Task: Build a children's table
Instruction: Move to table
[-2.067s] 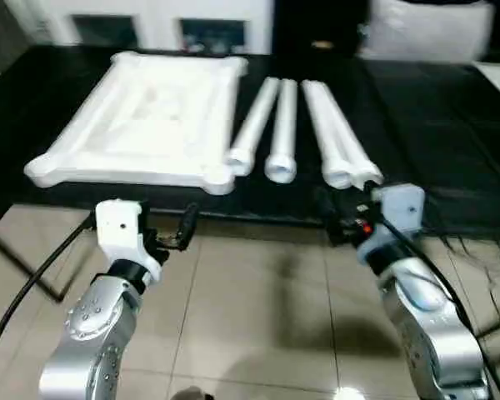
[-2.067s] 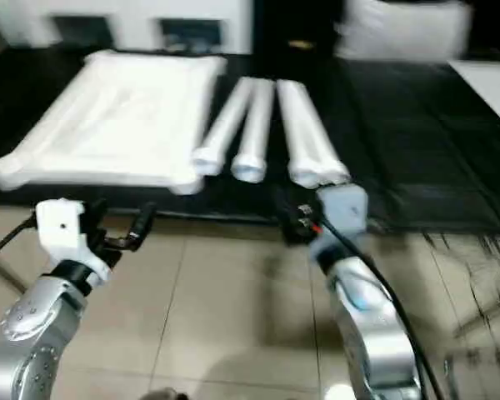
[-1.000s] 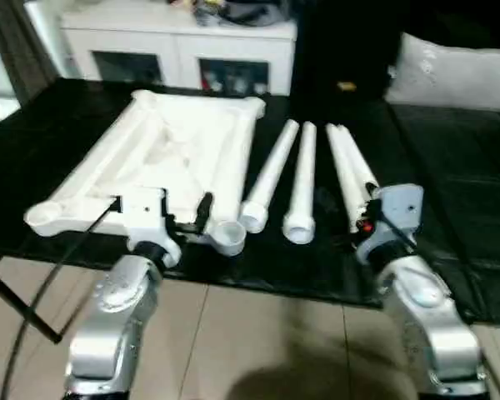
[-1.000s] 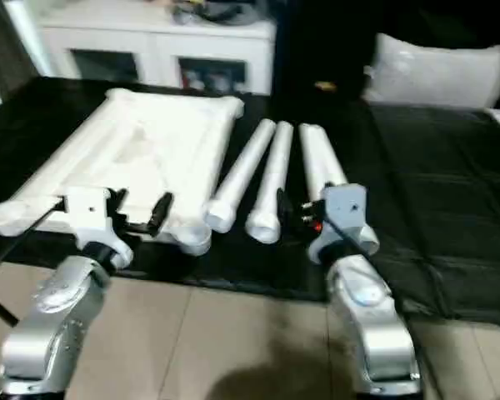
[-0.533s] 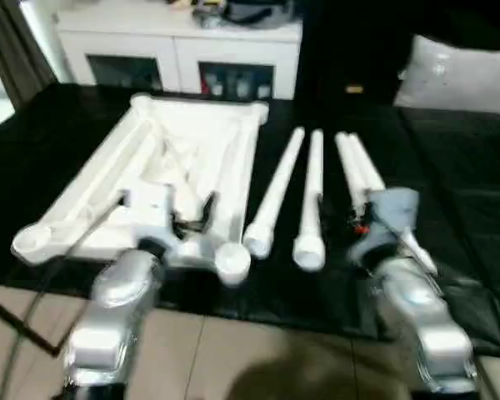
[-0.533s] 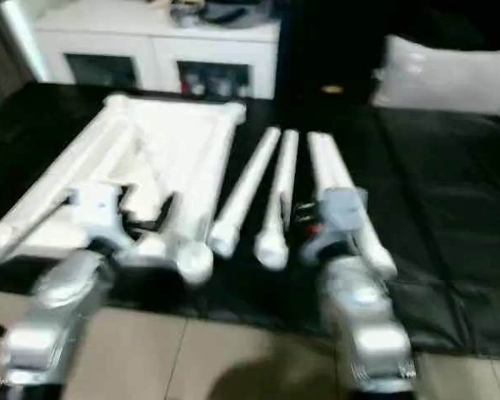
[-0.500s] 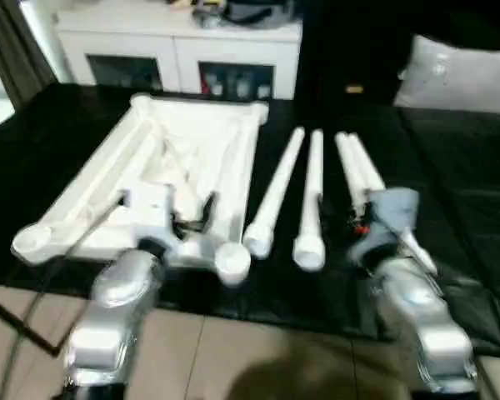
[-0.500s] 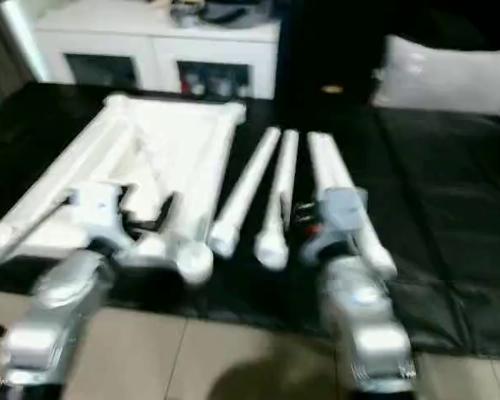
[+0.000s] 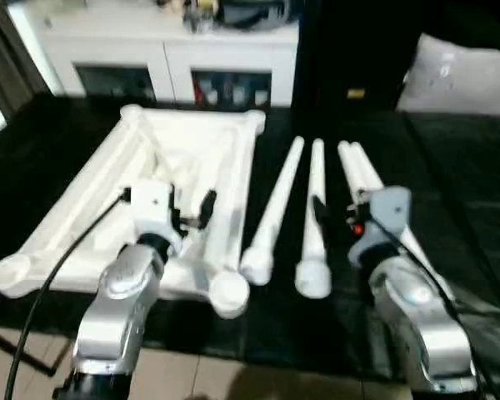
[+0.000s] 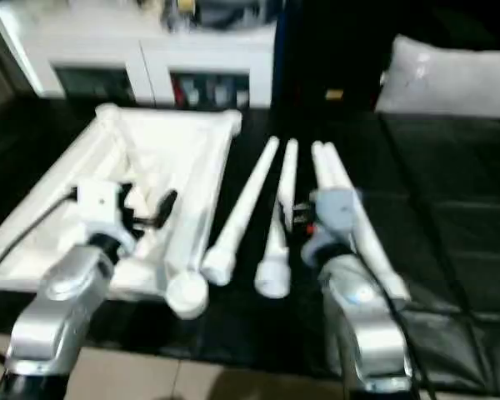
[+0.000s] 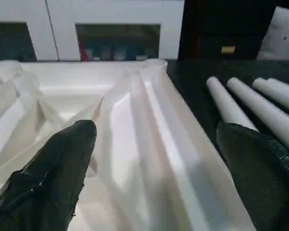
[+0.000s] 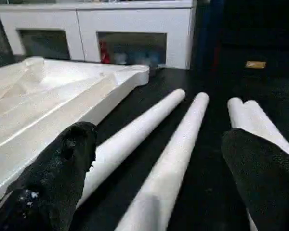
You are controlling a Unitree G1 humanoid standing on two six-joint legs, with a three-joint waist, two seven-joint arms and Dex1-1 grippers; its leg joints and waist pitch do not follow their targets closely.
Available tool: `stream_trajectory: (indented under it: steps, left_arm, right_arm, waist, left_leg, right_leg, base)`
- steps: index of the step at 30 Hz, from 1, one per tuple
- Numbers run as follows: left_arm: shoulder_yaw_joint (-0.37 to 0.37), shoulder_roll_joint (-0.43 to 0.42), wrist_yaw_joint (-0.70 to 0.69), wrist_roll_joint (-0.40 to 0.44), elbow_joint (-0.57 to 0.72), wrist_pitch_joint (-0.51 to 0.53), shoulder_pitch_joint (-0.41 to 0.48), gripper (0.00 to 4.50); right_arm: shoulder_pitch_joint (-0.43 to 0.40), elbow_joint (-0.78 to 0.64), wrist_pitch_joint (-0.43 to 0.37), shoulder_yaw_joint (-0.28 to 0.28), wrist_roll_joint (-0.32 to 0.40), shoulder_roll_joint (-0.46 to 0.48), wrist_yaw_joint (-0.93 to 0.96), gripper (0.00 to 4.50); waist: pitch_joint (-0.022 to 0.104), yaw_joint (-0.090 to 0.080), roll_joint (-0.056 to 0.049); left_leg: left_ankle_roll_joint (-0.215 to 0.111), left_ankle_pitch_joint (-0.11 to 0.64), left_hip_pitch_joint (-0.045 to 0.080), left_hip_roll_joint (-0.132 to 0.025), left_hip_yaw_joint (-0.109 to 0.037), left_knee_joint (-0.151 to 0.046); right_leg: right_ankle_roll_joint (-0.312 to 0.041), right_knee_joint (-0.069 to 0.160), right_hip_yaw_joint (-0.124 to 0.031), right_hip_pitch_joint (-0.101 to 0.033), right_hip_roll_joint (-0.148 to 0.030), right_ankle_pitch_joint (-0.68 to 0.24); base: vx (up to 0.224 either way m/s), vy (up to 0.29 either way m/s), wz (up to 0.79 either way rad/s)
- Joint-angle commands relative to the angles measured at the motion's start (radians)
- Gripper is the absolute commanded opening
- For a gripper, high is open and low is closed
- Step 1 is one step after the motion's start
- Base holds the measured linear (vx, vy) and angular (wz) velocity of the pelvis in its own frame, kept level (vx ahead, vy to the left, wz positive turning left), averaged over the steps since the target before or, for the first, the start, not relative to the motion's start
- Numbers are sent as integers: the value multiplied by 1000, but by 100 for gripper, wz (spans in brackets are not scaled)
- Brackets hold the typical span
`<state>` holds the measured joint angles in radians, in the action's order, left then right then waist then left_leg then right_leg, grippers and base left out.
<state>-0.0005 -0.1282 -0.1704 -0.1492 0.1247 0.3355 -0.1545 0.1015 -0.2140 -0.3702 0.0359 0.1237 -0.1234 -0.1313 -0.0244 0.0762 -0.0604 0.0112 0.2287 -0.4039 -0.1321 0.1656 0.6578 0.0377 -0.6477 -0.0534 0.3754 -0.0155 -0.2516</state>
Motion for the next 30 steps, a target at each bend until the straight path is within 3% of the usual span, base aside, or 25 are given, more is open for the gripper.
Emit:
stream_trajectory:
  steps: [1,2,3,4,5,6,7,9,10,11,12,13,14,15,16,17,18,19,22,24,26,27,28,29,30]
  left_arm:
    - [3,-10,2,10,7,5,2,448]
    - [4,-11,3,10,8,6,2,448]
    - [4,-11,3,10,8,6,2,448]
    - [5,-13,2,9,10,7,2,448]
    - [5,-13,2,8,11,7,3,448]
    - [5,-13,2,8,11,7,3,448]
    - [7,-14,1,9,12,7,3,448]
    - [7,-15,0,11,13,7,3,448]
    - [7,-17,0,13,13,7,4,448]
    - [7,-17,0,13,13,7,4,448]
    - [1,-22,2,23,16,9,3,448]
    - [0,-23,3,25,16,10,3,448]
    - [-3,-25,12,36,17,14,2,448]
    - [-5,-23,23,42,15,11,1,448]
    - [-5,-21,24,41,16,11,1,448]
    - [-3,-18,26,39,16,11,2,448]
    - [-3,-16,28,38,19,11,4,448]
    - [-3,-13,28,40,23,13,6,448]
    - [-6,-9,29,46,30,17,11,448]
    - [-8,-8,32,48,31,18,12,448]
    - [-11,-8,35,50,33,20,13,448]
    - [-11,-7,39,51,35,21,14,448]
    - [-11,-7,41,52,35,21,14,448]
    - [-10,-6,42,52,36,22,15,448]
    - [-10,-5,44,53,37,22,15,448]
  right_arm:
    - [18,5,-7,-18,-5,3,1,450]
    - [22,6,-8,-19,-5,4,0,450]
    - [22,6,-8,-19,-5,4,0,450]
    - [28,7,-13,-19,-5,3,0,450]
    - [29,8,-14,-18,-5,3,1,450]
    - [29,8,-14,-18,-5,3,1,450]
    - [31,9,-14,-16,-5,0,1,450]
    - [32,9,-14,-15,-4,-3,1,450]
    - [32,9,-14,-15,-4,-5,1,450]
    - [32,9,-14,-15,-4,-5,1,450]
    - [32,6,-16,-17,-5,-7,0,450]
    - [32,6,-16,-17,-5,-7,-1,450]
    - [32,4,-18,-19,-5,-8,-2,450]
    - [32,-1,-21,-23,-9,-9,-5,450]
    - [32,-1,-22,-24,-10,-9,-6,450]
    - [32,-2,-22,-26,-11,-10,-7,450]
    - [31,-3,-23,-27,-13,-11,-8,450]
    - [31,-4,-24,-27,-12,-15,-8,450]
    - [31,-6,-26,-27,-11,-26,-10,450]
    - [32,-6,-26,-28,-11,-30,-12,450]
    - [34,-6,-27,-30,-13,-33,-14,450]
    - [36,-4,-29,-33,-18,-34,-15,450]
    - [37,-2,-33,-30,-26,-39,-16,450]
    - [38,-2,-36,-27,-32,-42,-17,450]
    - [39,0,-36,-27,-34,-45,-19,450]
  waist:
    - [64,33,40]
    - [72,33,22]
    - [63,31,21]
    - [57,14,8]
    - [66,-9,-25]
    - [61,-52,-38]
    - [32,-53,-43]
    - [28,-60,-27]
    - [36,-60,-21]
    - [38,-59,5]
    - [40,-63,30]
    - [37,-17,60]
    - [21,-58,22]
    - [-9,-65,13]
    - [2,-83,-12]
    - [29,-125,-92]
    - [7,-126,-70]
    - [26,-125,-85]
    - [46,-135,-94]
    - [50,-133,-80]
    - [52,-128,-49]
    - [49,-126,-39]
    - [47,-122,-11]
    - [50,-119,34]
    - [50,-97,68]
  left_leg:
    - [-104,102,-83,-49,-102,72]
    - [-119,88,-89,-59,-128,90]
    - [-124,94,-84,-63,-144,90]
    - [-139,61,-55,-47,-144,21]
    - [-288,-35,30,-48,-138,-62]
    - [-408,-78,88,-49,-162,-91]
    - [-491,-178,41,-57,-133,-135]
    - [-422,-41,28,-62,-118,-156]
    - [-317,155,50,-51,-109,-172]
    - [-166,370,61,-46,-98,-203]
    - [-61,448,50,-46,-98,-209]
    - [131,366,26,17,-111,67]
    - [128,195,-37,11,-187,223]
    - [188,111,-32,-13,-195,174]
    - [217,200,19,-29,-204,101]
    - [296,349,56,-127,-335,-105]
    - [321,451,36,-168,-345,-154]
    - [294,397,48,-175,-345,-142]
    - [201,207,79,-99,-328,-143]
    - [140,177,96,-98,-331,-165]
    - [2,196,99,-104,-329,-198]
    - [-34,221,91,-101,-321,-207]
    - [-89,312,70,-78,-297,-222]
    - [-118,306,23,6,-222,-146]
    - [-116,261,13,92,-130,-6]
  right_leg:
    - [-138,109,-176,-105,-284,397]
    - [-150,114,-180,-102,-309,421]
    - [-161,121,-173,-81,-295,409]
    - [-194,115,-116,-69,-205,275]
    - [-170,40,-19,-11,-65,133]
    - [-142,-66,61,66,1,-27]
    - [-18,-186,144,88,-7,-207]
    - [12,-195,171,65,-21,-194]
    - [6,-164,180,43,-33,-163]
    - [-28,-118,166,30,-55,-119]
    - [-57,-80,130,11,-98,-128]
    - [-114,110,-34,39,-374,-296]
    - [-154,148,-53,-11,-407,-399]
    - [-197,127,101,-25,-286,-484]
    - [-189,103,172,-15,-193,-476]
    - [-102,-109,172,-23,-57,-225]
    - [-44,-137,144,28,-47,-124]
    - [17,-174,130,54,-42,-120]
    - [-27,-132,134,44,-17,-137]
    - [-45,-94,119,29,-23,-99]
    - [-103,-44,83,11,-44,-47]
    - [-133,-28,74,4,-50,-41]
    - [-223,9,57,-24,-58,-55]
    - [-436,123,28,-56,-102,-86]
    - [-540,192,24,-53,-111,-132]
  base:
    - [-6,197,-45]
    - [-6,197,-45]
    - [-30,240,-22]
    - [-43,300,-1]
    - [-43,300,-1]
    - [-40,358,0]
    - [-76,342,7]
    - [-100,320,1]
    - [-147,265,-12]
    - [-147,265,-12]
    - [-145,221,-10]
    - [-136,219,-4]
    - [-136,219,-4]
    - [-75,234,-27]
    - [-45,267,-39]
    - [-45,267,-39]
    - [-98,275,10]
    - [-111,194,7]
    - [-103,118,-9]
    - [-96,-4,-15]
    - [-104,-125,-9]
    - [-108,-196,-4]
    - [-107,-279,-1]
    - [-107,-279,-1]
    - [-97,-329,5]
